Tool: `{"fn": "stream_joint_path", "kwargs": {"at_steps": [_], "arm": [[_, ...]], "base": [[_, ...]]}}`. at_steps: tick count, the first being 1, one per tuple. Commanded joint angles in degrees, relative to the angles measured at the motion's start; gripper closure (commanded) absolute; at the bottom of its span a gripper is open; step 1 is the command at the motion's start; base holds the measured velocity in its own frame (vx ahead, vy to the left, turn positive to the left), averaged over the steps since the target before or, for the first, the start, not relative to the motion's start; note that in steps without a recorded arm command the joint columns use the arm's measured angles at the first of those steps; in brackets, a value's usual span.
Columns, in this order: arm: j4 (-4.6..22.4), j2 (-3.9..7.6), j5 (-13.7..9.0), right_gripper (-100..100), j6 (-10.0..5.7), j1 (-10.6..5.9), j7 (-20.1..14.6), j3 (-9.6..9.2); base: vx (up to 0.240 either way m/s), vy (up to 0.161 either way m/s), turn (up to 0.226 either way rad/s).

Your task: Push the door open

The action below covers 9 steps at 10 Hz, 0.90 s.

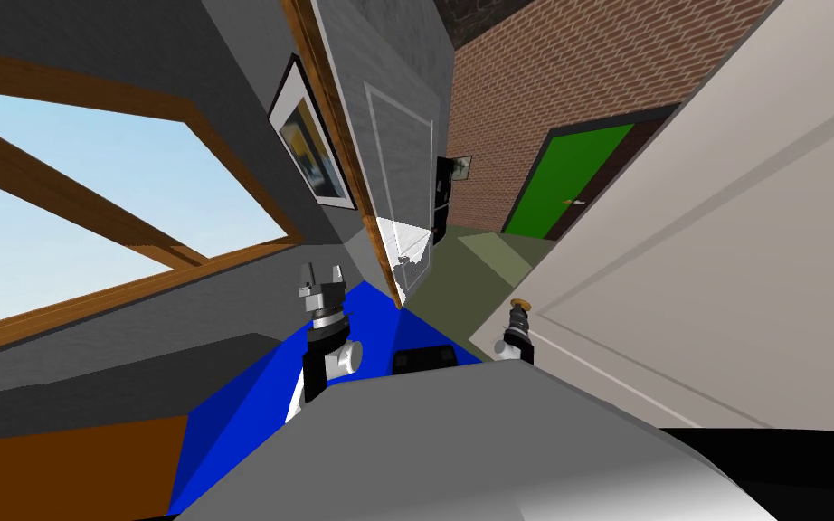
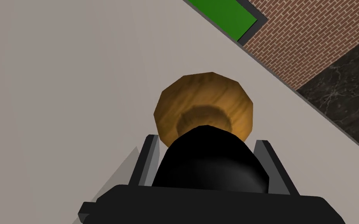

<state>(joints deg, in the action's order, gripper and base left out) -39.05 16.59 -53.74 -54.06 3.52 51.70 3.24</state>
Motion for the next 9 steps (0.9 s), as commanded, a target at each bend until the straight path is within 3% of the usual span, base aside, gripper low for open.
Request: {"fn": "stream_joint_path", "kwargs": {"at_steps": [1,9], "arm": [[0.2,0.18,-0.5,100,-0.24,-0.06,-2.3,-0.11],[1.0,-0.23,-4.0,100,-1.49,-1.89,-13.2,-3.14]], "base": [[0.044,-0.029,-0.038],[0.038,-0.026,-0.055]]}}
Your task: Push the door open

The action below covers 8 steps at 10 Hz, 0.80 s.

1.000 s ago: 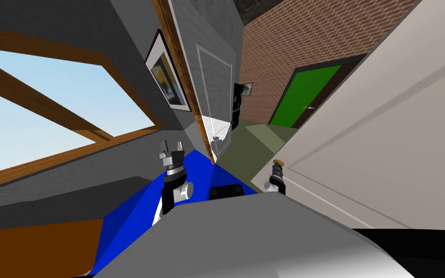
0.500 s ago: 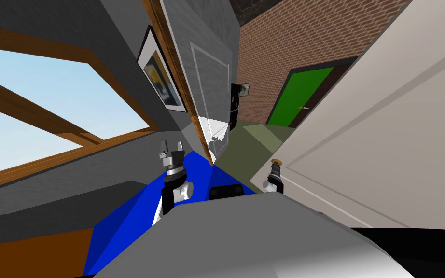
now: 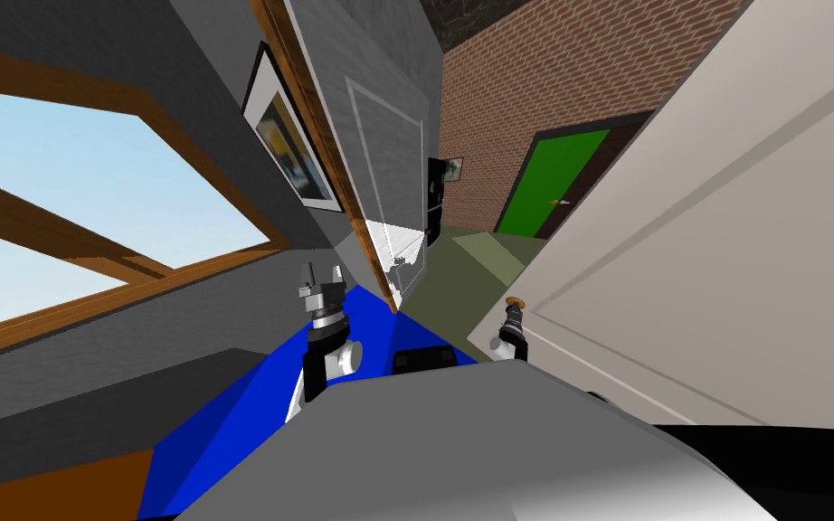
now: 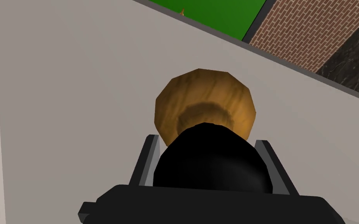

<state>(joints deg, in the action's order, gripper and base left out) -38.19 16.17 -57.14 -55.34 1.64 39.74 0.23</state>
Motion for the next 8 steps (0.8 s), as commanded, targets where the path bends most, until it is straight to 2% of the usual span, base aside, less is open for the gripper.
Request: {"fn": "stream_joint_path", "kwargs": {"at_steps": [1,7,8], "arm": [[0.1,0.18,-0.6,100,-0.2,-0.01,-2.2,-0.12],[0.7,-0.17,-3.4,100,-1.24,-1.54,-11.3,-2.65],[0.7,-0.17,-3.4,100,-1.24,-1.54,-11.8,-2.65]], "base": [[0.047,-0.021,-0.032],[0.04,-0.028,-0.06],[0.041,-0.024,-0.031]]}}
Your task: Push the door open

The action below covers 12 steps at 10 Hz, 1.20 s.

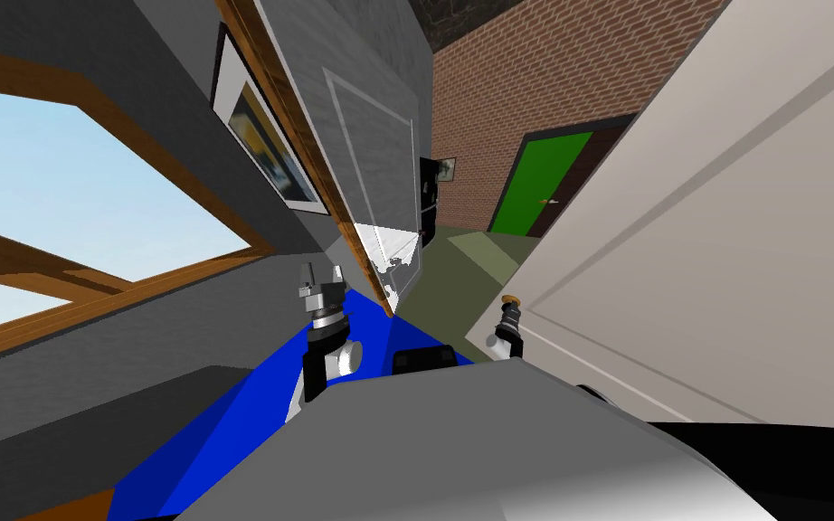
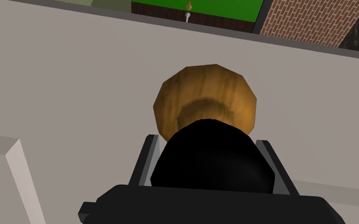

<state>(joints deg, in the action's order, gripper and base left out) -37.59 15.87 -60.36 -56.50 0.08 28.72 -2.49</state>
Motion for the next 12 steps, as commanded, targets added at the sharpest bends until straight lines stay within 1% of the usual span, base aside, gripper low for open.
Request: {"fn": "stream_joint_path", "kwargs": {"at_steps": [1,2,3,4,5,6,7,8,9,10,11,12], "arm": [[0.3,0.05,-0.9,100,-0.35,-0.36,-2.9,-0.57],[0.3,0.05,-0.9,100,-0.35,-0.36,-3.1,-0.57],[0.5,-0.04,-1.7,100,-0.62,-0.75,-5.3,-1.22],[0.5,-0.04,-1.7,100,-0.62,-0.75,-5.5,-1.22],[0.6,-0.13,-2.4,100,-0.88,-1.14,-7.8,-1.86],[0.8,-0.22,-3.1,100,-1.15,-1.52,-9.2,-2.5],[0.8,-0.22,-3.1,100,-1.15,-1.52,-10.3,-2.5],[1.0,-0.31,-3.8,100,-1.41,-1.91,-12.1,-3.14],[1.0,-0.31,-3.8,100,-1.41,-1.91,-12.7,-3.14],[1.1,-0.4,-4.6,100,-1.68,-2.3,-15.0,-3.79],[1.3,-0.49,-5.3,100,-1.94,-2.69,-16.3,-4.43],[1.3,-0.49,-5.3,100,-1.94,-2.69,-17.4,-4.43]], "base": [[0.039,-0.025,-0.075],[0.029,-0.022,-0.041],[0.042,-0.022,-0.061],[0.038,-0.023,-0.035],[0.037,-0.027,-0.071],[0.055,-0.032,-0.114],[0.047,-0.021,-0.036],[0.046,-0.023,-0.064],[0.035,-0.02,-0.036],[0.041,-0.021,-0.077],[0.054,-0.035,-0.099],[0.044,-0.024,-0.029]]}}
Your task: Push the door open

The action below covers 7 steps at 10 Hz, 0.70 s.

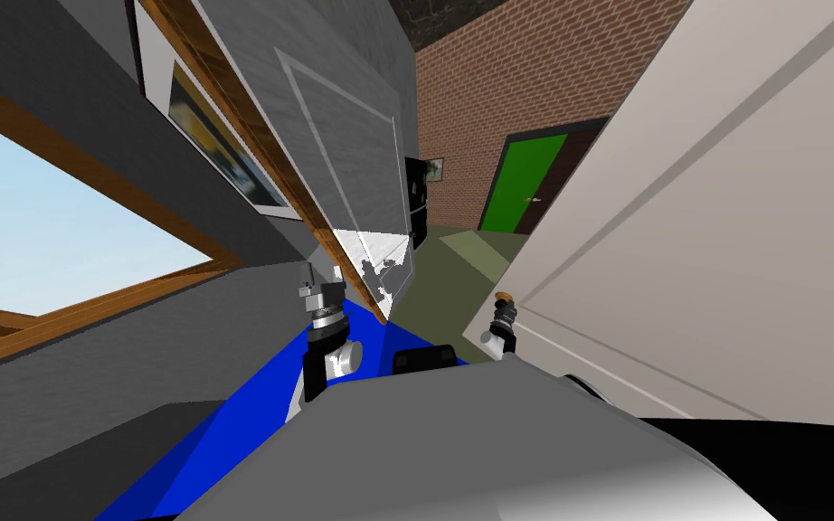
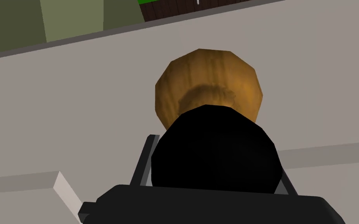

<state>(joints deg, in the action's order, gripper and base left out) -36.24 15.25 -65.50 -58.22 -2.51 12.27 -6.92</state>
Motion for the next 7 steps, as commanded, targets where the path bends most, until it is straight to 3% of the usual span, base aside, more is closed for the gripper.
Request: {"fn": "stream_joint_path", "kwargs": {"at_steps": [1,7], "arm": [[0.1,0.04,-0.9,100,-0.49,-0.48,-2.9,-0.64],[0.6,-0.22,-3.0,100,-1.27,-1.62,-10.3,-2.52]], "base": [[0.041,-0.03,-0.058],[0.037,-0.018,-0.052]]}}
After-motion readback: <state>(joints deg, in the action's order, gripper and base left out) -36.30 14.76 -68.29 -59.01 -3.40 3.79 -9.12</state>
